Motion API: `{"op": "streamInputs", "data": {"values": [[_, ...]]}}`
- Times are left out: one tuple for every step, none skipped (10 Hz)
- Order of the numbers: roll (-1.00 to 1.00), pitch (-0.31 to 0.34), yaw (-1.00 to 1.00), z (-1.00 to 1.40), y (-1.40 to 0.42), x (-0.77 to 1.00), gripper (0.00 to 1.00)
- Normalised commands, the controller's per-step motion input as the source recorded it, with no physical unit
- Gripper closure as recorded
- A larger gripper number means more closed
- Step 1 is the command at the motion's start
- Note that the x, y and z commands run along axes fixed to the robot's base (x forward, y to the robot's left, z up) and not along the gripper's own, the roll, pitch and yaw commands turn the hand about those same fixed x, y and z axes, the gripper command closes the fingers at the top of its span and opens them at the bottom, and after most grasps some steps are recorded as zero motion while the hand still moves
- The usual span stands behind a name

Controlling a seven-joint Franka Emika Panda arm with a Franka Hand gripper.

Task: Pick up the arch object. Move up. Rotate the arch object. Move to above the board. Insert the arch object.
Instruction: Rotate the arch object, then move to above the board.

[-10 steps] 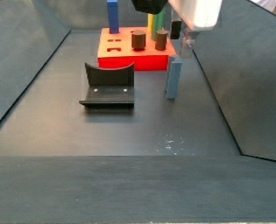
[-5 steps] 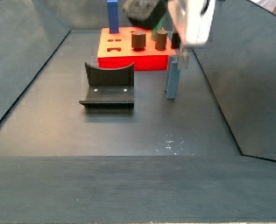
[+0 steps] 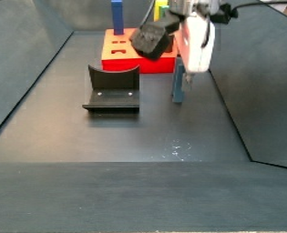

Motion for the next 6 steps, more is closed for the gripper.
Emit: {"op": "streamInputs", "data": {"values": [[-0.01, -0.016, -0.04, 0.0, 0.0, 0.0, 1.0], [-0.05, 0.243, -0.26, 1.0, 0.11, -0.2, 1.0], [-0.05, 0.246, -0.25, 1.0, 0.11, -0.2, 1.0], [-0.04, 0.19, -0.18, 1.0, 0.1, -0.18, 1.0], [-0.03, 0.142, -0.12, 1.0, 0.1, -0.17, 1.0], [-0.01, 0.091, -0.08, 1.0, 0.1, -0.16, 1.0]]}}
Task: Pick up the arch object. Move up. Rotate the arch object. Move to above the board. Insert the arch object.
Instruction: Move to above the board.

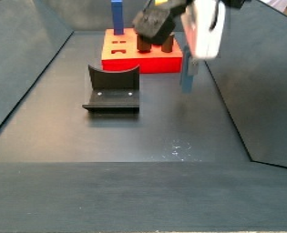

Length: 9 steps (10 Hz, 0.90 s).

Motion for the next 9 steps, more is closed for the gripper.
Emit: {"op": "streamInputs", "data": {"values": [[0.0, 0.067, -0.06, 1.0, 0.09, -0.16, 1.0], [0.01, 0.05, -0.05, 1.0, 0.09, -0.15, 1.0], [0.02, 0.046, -0.05, 1.0, 0.09, -0.15, 1.0], [0.02, 0.044, -0.05, 1.0, 0.09, -0.14, 1.0], [0.02, 0.043, -0.04, 1.0, 0.08, -0.13, 1.0], [0.01, 0.038, -0.03, 1.0, 0.08, -0.13, 1.0], [0.01, 0.038, -0.03, 1.0, 0.08, -0.12, 1.0], [0.01, 0.041, -0.03, 1.0, 0.08, -0.12, 1.0], [0.01, 0.049, -0.03, 1.0, 0.08, -0.1, 1.0]]}}
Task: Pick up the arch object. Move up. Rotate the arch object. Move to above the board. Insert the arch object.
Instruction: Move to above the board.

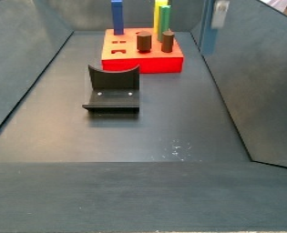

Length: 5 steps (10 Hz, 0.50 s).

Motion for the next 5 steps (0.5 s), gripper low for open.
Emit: {"op": "streamInputs", "data": {"values": [[0.0, 0.058, -0.03, 1.0, 0.08, -0.09, 1.0], [0.0, 0.072, -0.03, 0.88, 0.07, -0.05, 1.0], [0.0, 0.083, -0.03, 0.77, 0.06, -0.04, 1.0], [0.0, 0.097, -0.03, 0.49, 0.04, 0.0, 1.0], [0.0, 0.098, -0.03, 0.38, 0.04, 0.0, 1.0]]}}
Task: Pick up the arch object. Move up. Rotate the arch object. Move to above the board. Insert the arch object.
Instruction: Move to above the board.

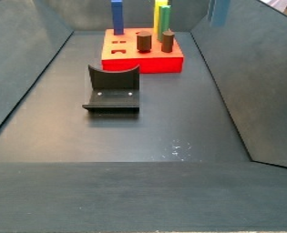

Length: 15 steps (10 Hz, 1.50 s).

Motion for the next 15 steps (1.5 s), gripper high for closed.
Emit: {"op": "streamInputs", "data": {"values": [[0.02, 0.011, 1.0, 0.24, -1.0, 0.31, 1.0], [0.03, 0.01, 1.0, 0.21, -1.0, 0.31, 1.0], [0.03, 0.015, 1.0, 0.21, -1.0, 0.32, 1.0], [0.02, 0.022, 1.0, 0.22, -1.0, 0.33, 1.0], [0.03, 0.029, 1.0, 0.22, -1.0, 0.33, 1.0], [0.03, 0.04, 1.0, 0.22, -1.0, 0.34, 1.0], [0.03, 0.045, 1.0, 0.22, -1.0, 0.35, 1.0], [0.03, 0.061, 1.0, 0.22, -1.0, 0.36, 1.0], [0.03, 0.067, 1.0, 0.22, -1.0, 0.37, 1.0], [0.03, 0.08, 1.0, 0.23, -1.0, 0.39, 1.0], [0.03, 0.086, 1.0, 0.23, -1.0, 0.4, 1.0], [0.04, 0.108, 1.0, 0.21, -0.89, 0.39, 1.0], [0.05, 0.114, 1.0, 0.17, -0.7, 0.34, 1.0], [0.06, 0.131, 1.0, 0.09, -0.38, 0.22, 1.0], [0.07, 0.137, 1.0, 0.06, -0.23, 0.15, 1.0]]}}
